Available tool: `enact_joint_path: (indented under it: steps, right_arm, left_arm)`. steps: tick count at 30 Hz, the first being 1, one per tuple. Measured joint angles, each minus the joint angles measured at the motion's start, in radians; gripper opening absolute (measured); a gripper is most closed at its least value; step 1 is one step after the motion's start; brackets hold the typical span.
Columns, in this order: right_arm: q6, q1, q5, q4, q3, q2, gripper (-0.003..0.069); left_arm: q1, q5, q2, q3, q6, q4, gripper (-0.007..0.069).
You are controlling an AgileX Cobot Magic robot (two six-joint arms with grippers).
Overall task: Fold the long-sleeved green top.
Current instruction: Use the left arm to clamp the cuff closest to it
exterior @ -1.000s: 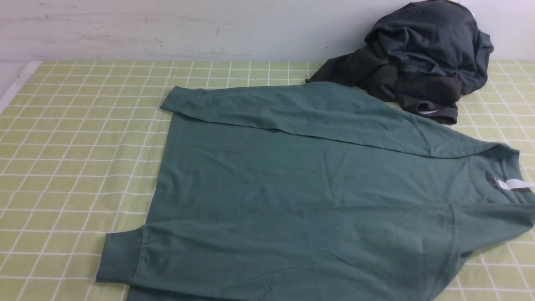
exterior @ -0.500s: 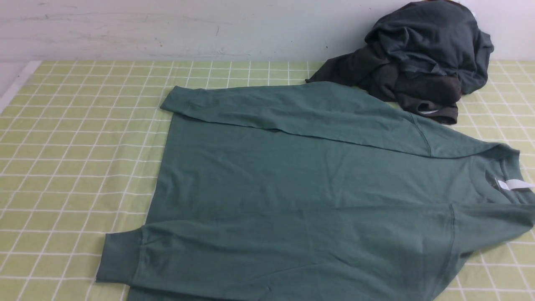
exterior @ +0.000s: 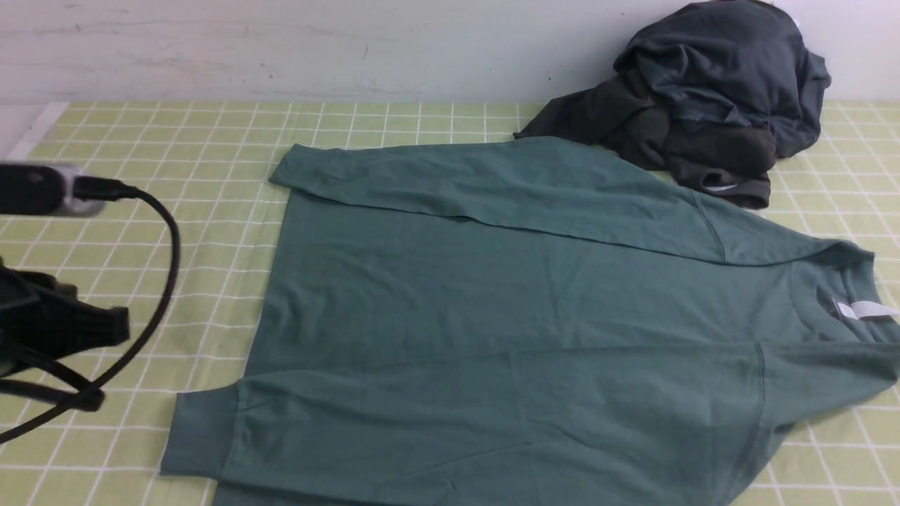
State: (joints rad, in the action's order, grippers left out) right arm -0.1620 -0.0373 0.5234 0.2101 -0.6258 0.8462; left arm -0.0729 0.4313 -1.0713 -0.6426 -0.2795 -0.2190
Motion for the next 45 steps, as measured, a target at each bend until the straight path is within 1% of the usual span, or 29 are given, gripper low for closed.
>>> enact_joint_path:
  steps: [1, 2, 4, 5, 6, 9, 11, 12, 13, 14, 15, 16, 18, 20, 21, 22, 23, 26, 28, 29, 34, 35, 37, 38, 40, 44, 45]
  right_arm:
    - [-0.003, 0.0, 0.009, 0.005, 0.0, 0.006, -0.0014]
    - [-0.03, 0.0, 0.08, 0.045, 0.0, 0.055, -0.0014]
    - [-0.073, 0.0, 0.113, 0.086, 0.0, 0.097, -0.0014]
    - [-0.078, 0.0, 0.114, 0.09, 0.0, 0.105, -0.0014]
    - [-0.117, 0.0, 0.11, 0.135, 0.0, 0.133, -0.0014]
    - [-0.166, 0.0, 0.087, 0.199, 0.0, 0.161, -0.0014]
    - [-0.202, 0.0, 0.066, 0.254, 0.0, 0.173, -0.0014]
    - [-0.224, 0.0, 0.061, 0.287, 0.0, 0.175, -0.0014]
    - [-0.228, 0.0, 0.061, 0.287, 0.0, 0.175, -0.0014]
    - [-0.252, 0.0, 0.057, 0.317, 0.0, 0.176, -0.0014]
    - [-0.27, 0.0, 0.057, 0.333, 0.0, 0.177, -0.0014]
    - [-0.281, 0.0, 0.057, 0.345, 0.0, 0.178, -0.0014]
    - [-0.299, 0.0, 0.058, 0.363, 0.0, 0.178, -0.0014]
    - [-0.304, 0.0, 0.059, 0.369, 0.0, 0.178, -0.0014]
    - [-0.306, 0.0, 0.06, 0.369, 0.0, 0.178, -0.0014]
    - [-0.306, 0.0, 0.061, 0.369, 0.0, 0.178, -0.0014]
    - [-0.306, 0.0, 0.061, 0.369, 0.0, 0.178, -0.0014]
    - [-0.309, 0.0, 0.061, 0.369, -0.001, 0.178, -0.0014]
    - [-0.309, 0.0, 0.061, 0.369, -0.001, 0.178, -0.0014]
    - [-0.309, 0.0, 0.061, 0.369, -0.001, 0.178, -0.0014]
    - [-0.318, 0.0, 0.05, 0.369, -0.001, 0.18, -0.0014]
    - [-0.324, 0.0, 0.049, 0.369, -0.001, 0.18, -0.0014]
    - [-0.325, 0.0, 0.049, 0.369, -0.001, 0.18, -0.0014]
    - [-0.329, 0.0, 0.049, 0.369, -0.001, 0.18, -0.0014]
    - [-0.332, 0.0, 0.049, 0.369, -0.001, 0.18, -0.0014]
    - [-0.335, 0.0, 0.049, 0.372, -0.001, 0.181, -0.0014]
    - [-0.335, 0.0, 0.049, 0.372, -0.001, 0.181, -0.0014]
  left_arm:
    - [0.0, 0.004, -0.009, -0.001, 0.001, 0.005, -0.0003]
    - [0.0, 0.043, -0.079, -0.01, 0.013, 0.042, -0.0003]
    - [0.0, 0.073, -0.162, -0.018, 0.034, 0.075, 0.0002]
    - [0.0, 0.075, -0.162, -0.019, 0.034, 0.078, 0.0004]
    - [0.0, 0.089, -0.242, -0.034, 0.051, 0.105, 0.0031]
    - [0.0, 0.096, -0.332, -0.065, 0.078, 0.14, 0.0101]
    - [0.0, 0.097, -0.4, -0.102, 0.107, 0.163, 0.0184]
    - [0.0, 0.097, -0.437, -0.125, 0.124, 0.172, 0.0239]
    - [0.0, 0.097, -0.443, -0.129, 0.127, 0.173, 0.0248]
    - [0.0, 0.097, -0.484, -0.154, 0.136, 0.179, 0.0314]
    - [0.0, 0.097, -0.518, -0.173, 0.141, 0.182, 0.0348]
    - [0.0, 0.096, -0.546, -0.187, 0.144, 0.182, 0.0372]
    - [0.0, 0.096, -0.593, -0.208, 0.144, 0.185, 0.039]
    - [0.0, 0.094, -0.64, -0.227, 0.144, 0.196, 0.0366]
    - [0.0, 0.1, -0.654, -0.239, 0.144, 0.206, 0.0342]
    - [0.0, 0.104, -0.661, -0.25, 0.145, 0.219, 0.0302]
    - [0.0, 0.104, -0.661, -0.25, 0.146, 0.219, 0.0292]
    - [-0.013, 0.185, -0.663, -0.314, 0.2, 0.281, 0.0077]
    - [-0.022, 0.209, -0.651, -0.338, 0.231, 0.294, 0.0044]
    - [-0.044, 0.241, -0.622, -0.387, 0.29, 0.32, 0.0015]
    - [-0.106, 0.281, -0.532, -0.551, 0.383, 0.353, -0.0003]
    - [-0.13, 0.281, -0.498, -0.628, 0.407, 0.356, -0.0003]
    - [-0.137, 0.286, -0.487, -0.675, 0.413, 0.361, -0.0003]
    - [-0.139, 0.32, -0.476, -0.719, 0.41, 0.366, -0.0003]
    - [-0.139, 0.404, -0.474, -0.747, 0.406, 0.366, -0.0003]
    - [-0.137, 0.611, -0.523, -0.696, 0.402, 0.331, 0.0003]
    - [-0.138, 0.616, -0.523, -0.696, 0.402, 0.331, 0.0005]
